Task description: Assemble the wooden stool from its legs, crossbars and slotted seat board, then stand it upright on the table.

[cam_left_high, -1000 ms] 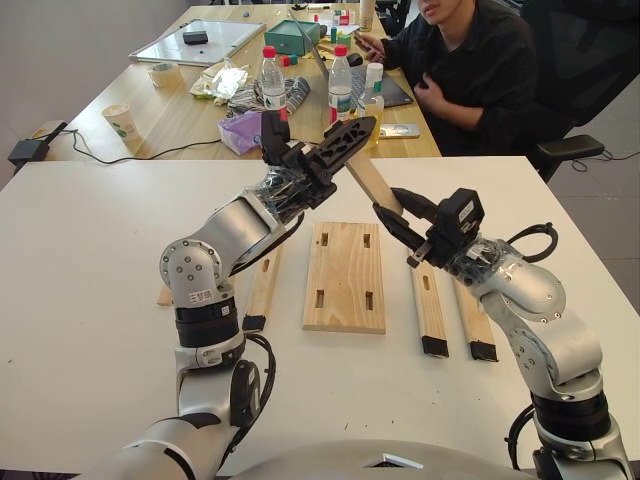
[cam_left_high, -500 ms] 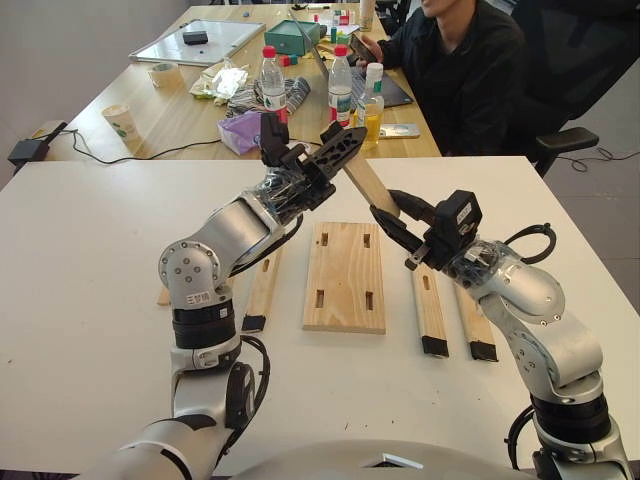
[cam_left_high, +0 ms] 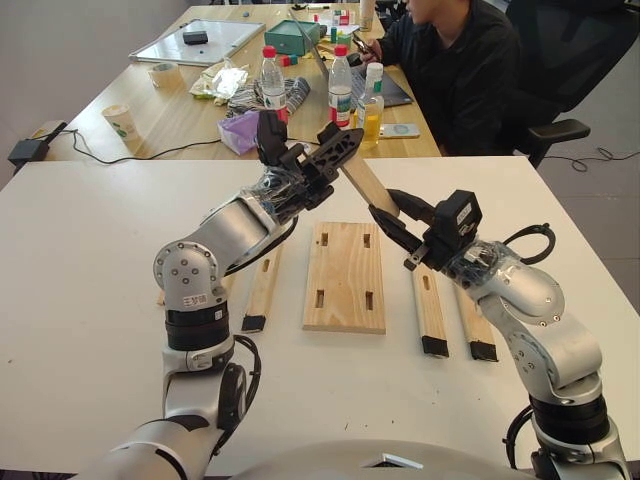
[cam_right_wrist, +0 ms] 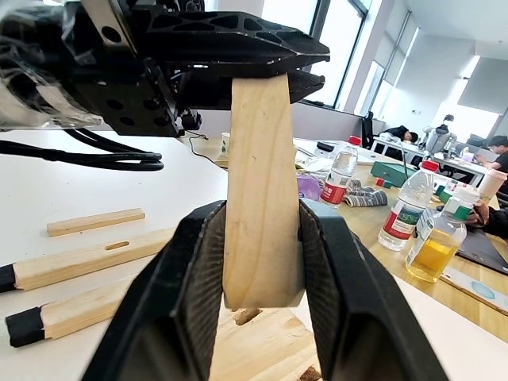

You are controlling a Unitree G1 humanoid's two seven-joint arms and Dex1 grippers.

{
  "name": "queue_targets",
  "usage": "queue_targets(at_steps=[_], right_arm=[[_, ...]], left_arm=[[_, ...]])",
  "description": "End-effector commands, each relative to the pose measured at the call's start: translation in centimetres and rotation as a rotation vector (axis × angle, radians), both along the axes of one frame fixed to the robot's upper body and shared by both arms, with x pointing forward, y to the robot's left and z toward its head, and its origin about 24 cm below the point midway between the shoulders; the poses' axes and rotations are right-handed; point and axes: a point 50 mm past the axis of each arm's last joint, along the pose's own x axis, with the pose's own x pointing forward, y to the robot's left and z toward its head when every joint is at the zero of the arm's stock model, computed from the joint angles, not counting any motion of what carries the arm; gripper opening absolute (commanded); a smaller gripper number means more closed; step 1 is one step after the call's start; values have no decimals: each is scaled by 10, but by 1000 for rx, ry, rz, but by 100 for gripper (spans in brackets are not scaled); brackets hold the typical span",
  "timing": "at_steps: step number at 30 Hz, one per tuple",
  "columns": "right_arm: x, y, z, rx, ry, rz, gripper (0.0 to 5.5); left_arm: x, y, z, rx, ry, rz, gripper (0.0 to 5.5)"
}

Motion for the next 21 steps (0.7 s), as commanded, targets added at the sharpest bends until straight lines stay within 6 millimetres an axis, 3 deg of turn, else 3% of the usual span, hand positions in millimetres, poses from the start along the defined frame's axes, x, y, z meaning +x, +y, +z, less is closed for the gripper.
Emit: queue_targets(at_steps=[1, 6, 10, 14, 21], right_arm=[[2, -5, -3, 4, 24, -37, 220], [1, -20, -10, -80, 36, -66, 306], [-11, -57, -33, -303, 97, -46, 309], [-12, -94, -45, -377, 121, -155, 309], [-11, -104, -46, -357, 93, -244, 309]], left_arm=[[-1, -1, -1, 42, -35, -1, 39], [9, 13, -8, 184, -98, 100, 39], [23, 39, -23, 440, -185, 265, 39], [23, 65, -34, 559, -205, 324, 39], [12, 106, -61, 674, -136, 439, 39]])
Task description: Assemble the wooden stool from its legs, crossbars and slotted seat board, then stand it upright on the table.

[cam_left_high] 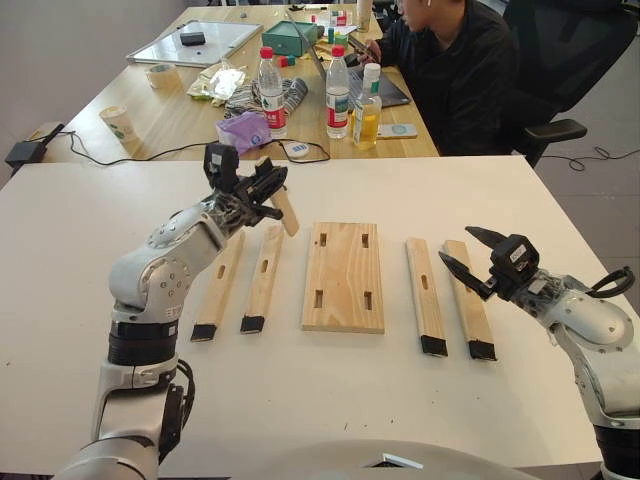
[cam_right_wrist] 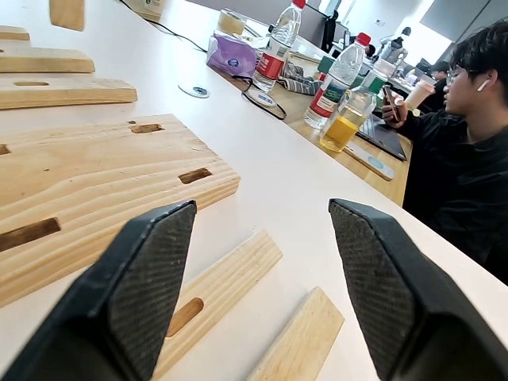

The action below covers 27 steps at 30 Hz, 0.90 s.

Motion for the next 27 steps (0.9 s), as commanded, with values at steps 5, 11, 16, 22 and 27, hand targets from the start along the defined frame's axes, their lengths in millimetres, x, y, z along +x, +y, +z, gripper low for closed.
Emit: queue_targets(at_steps=[5, 11, 16, 22, 27], right_arm=[[0, -5, -4, -1, -5, -33, 309], [0, -6, -6, -5, 5, -35, 309], [0, -4, -9, -7, 21, -30, 309], [-1, -5, -14, -19, 42, -29, 309], [-2, -5, -16, -20, 48, -38, 309]], left_arm=[[-7, 40, -27, 55, 37, 217, 39], [-12, 46, -59, -25, 148, 267, 39], [-14, 55, -71, -113, 197, 326, 39], [-13, 54, -62, -208, 176, 343, 39], [-12, 48, -54, -236, 160, 324, 39]])
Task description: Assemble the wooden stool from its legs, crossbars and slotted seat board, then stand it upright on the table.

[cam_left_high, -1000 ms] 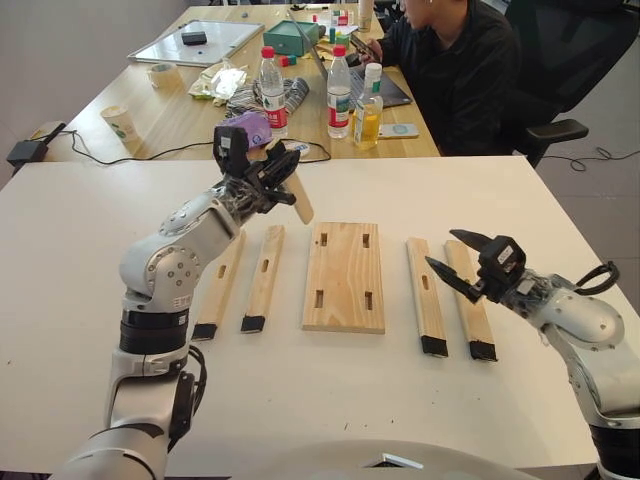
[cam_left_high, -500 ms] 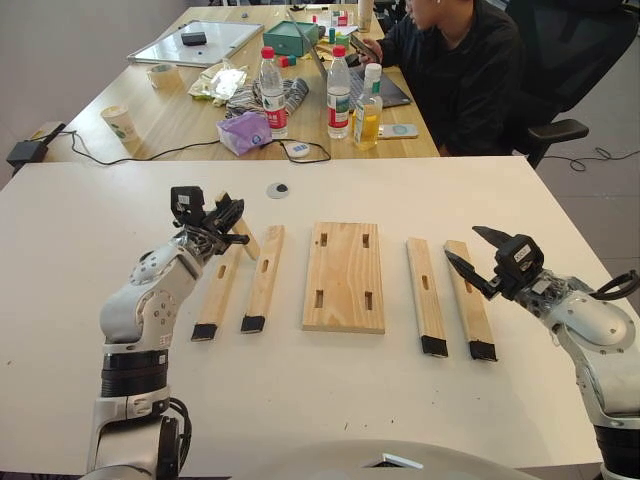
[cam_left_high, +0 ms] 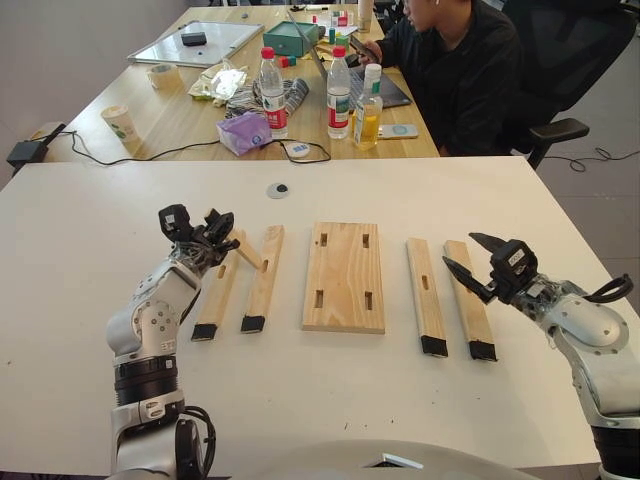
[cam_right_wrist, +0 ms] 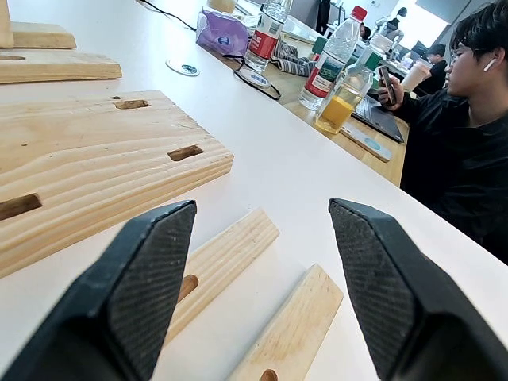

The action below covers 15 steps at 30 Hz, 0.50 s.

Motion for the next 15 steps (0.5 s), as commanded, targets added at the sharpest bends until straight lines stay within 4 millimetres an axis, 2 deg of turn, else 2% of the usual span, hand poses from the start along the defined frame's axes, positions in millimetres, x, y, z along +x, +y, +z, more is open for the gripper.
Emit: queue_targets(at_steps=[1, 15], right_arm=[[-1, 0, -5, -6, 11, -10, 309], [-1, 1, -4, -9, 10, -6, 309]], left_arm=[[2, -6, 9, -10, -19, -16, 39], [-1, -9, -9, 24, 25, -30, 39]])
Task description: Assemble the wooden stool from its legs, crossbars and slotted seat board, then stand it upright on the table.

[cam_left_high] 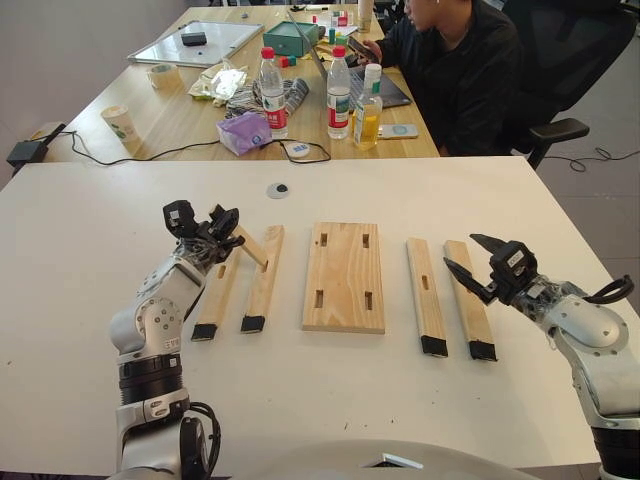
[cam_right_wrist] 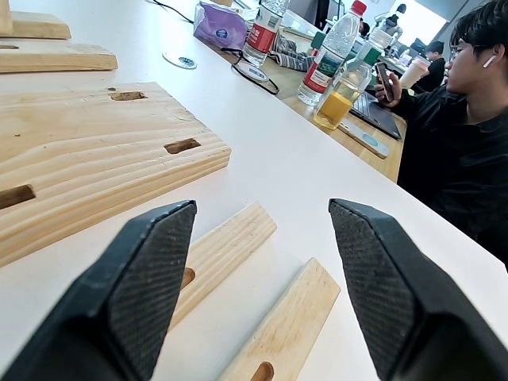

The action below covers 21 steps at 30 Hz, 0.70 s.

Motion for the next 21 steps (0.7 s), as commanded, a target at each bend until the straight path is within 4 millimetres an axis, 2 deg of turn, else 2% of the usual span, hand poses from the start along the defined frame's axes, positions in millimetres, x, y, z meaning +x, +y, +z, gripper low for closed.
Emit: queue_targets(at_steps=[1, 6, 14, 21], right_arm=[[-1, 1, -2, 8, 7, 3, 309], [-1, 2, -2, 9, 7, 6, 309], [-2, 2, -4, 12, 10, 3, 309], [-2, 5, -2, 15, 6, 17, 309]], left_arm=[[-1, -4, -12, 12, 30, -13, 39], [-2, -3, -26, 28, 57, -7, 39], [-5, -2, -32, 132, 39, -31, 39], [-33, -18, -62, 362, 11, -113, 39]])
